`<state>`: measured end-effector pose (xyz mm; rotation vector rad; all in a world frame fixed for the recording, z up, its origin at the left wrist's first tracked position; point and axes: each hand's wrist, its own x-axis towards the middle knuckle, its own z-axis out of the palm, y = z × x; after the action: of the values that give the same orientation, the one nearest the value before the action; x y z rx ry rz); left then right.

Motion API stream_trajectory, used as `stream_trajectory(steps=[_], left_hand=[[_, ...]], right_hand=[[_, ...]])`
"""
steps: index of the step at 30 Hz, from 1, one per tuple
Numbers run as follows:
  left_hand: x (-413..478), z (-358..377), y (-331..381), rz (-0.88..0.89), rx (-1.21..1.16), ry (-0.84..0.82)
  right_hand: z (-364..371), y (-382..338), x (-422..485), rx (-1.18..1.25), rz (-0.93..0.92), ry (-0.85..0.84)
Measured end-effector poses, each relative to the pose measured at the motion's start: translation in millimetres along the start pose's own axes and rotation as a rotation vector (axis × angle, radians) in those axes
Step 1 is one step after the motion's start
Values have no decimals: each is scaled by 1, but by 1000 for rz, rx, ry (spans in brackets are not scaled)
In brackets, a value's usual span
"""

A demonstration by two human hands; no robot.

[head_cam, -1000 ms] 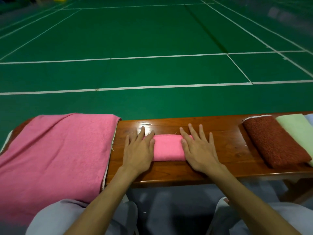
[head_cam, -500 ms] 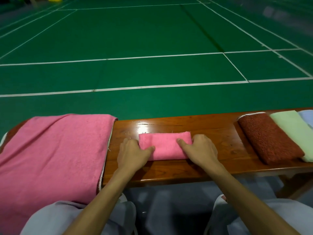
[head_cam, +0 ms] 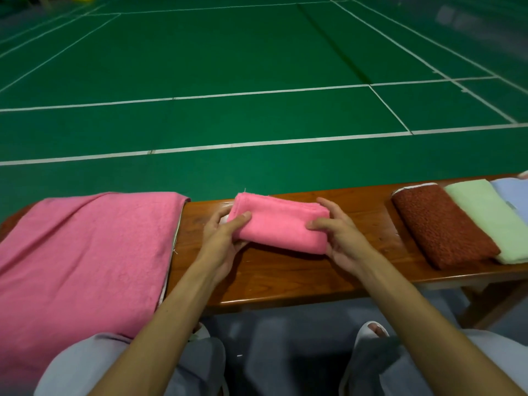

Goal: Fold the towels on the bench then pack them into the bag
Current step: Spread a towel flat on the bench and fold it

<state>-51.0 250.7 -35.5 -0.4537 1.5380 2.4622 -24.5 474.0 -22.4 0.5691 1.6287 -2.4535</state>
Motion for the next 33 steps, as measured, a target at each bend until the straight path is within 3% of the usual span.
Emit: stream_trajectory(steps=[6,10,23,28,33], left_hand=[[13,28,-9,169,185,-49],[23,79,-10,165,222,-124],[51,301,-72,9,280,-264],[56,338,-99,-29,298,-275],[77,325,-115,55,479,-285]], right_hand=[[-17,-16,-2,-101,-162,13],[-47,-39,-10,-100,-273,94],[-184,-100,-42,177,-363,662],[-216,-97,-44,225,-284,706],[-212,-79,-44,116,-216,570]])
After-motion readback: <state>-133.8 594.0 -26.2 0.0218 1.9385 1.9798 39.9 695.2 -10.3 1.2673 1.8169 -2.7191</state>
